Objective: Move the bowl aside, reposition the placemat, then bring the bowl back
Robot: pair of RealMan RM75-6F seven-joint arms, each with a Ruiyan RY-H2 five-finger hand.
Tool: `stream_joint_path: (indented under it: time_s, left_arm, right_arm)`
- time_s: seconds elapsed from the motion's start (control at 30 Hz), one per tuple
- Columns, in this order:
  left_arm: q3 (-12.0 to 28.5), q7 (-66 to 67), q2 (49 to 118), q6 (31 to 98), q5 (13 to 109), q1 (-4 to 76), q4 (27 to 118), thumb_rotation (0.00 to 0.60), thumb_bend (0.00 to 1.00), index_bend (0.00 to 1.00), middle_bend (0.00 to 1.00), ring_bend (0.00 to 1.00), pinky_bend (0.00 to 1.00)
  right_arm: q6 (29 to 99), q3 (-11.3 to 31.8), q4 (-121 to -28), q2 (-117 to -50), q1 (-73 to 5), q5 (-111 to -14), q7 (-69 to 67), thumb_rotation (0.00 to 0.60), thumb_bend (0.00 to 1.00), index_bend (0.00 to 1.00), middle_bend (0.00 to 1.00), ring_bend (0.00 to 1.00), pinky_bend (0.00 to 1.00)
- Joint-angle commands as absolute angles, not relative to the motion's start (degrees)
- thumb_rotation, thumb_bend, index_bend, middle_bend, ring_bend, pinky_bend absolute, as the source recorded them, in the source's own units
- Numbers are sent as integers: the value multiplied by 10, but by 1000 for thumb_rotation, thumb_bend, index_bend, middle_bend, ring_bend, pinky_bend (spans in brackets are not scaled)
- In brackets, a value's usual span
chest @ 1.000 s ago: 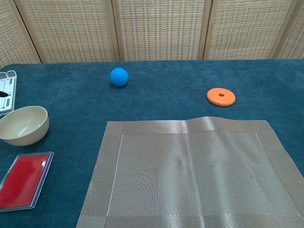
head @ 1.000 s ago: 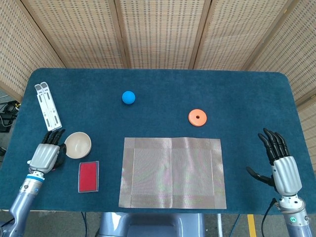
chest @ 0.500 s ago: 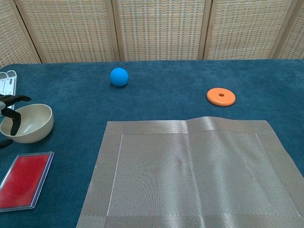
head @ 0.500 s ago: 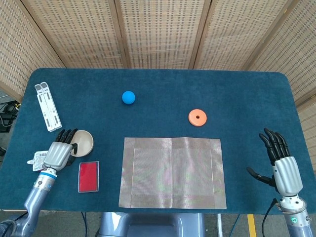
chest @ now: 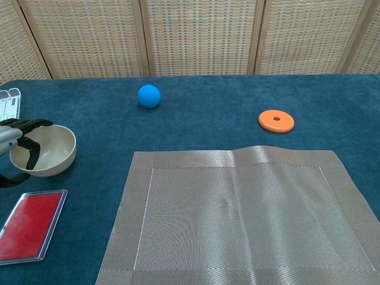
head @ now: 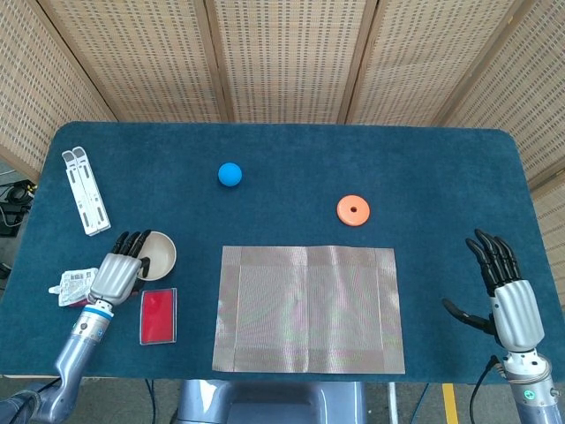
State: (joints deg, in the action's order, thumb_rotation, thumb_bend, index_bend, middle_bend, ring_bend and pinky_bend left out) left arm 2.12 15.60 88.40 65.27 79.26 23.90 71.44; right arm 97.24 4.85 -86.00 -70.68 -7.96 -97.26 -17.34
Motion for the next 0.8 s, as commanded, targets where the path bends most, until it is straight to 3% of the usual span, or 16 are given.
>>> stream_joint_path:
  time_s: [0.03,0.37,0.8]
  left_arm:
    - [25,159,871,669,809,243,746,600,524,656,0,0,0]
    - [48,256,854,677,845,283,908,600,525,652,0,0,0]
    - [77,448,998,587,769,371,966,600,524,643,0,0,0]
  right_arm:
    - [974,49,-861,-706,-79,-973,-174,600,295,23,0,0,0]
    - [978,51,-865,-701,-77,-971,-182,600,295,22,0,0,0]
    - [982,60,-870,-685,-75,-957,-222,600,296,23,0,0,0]
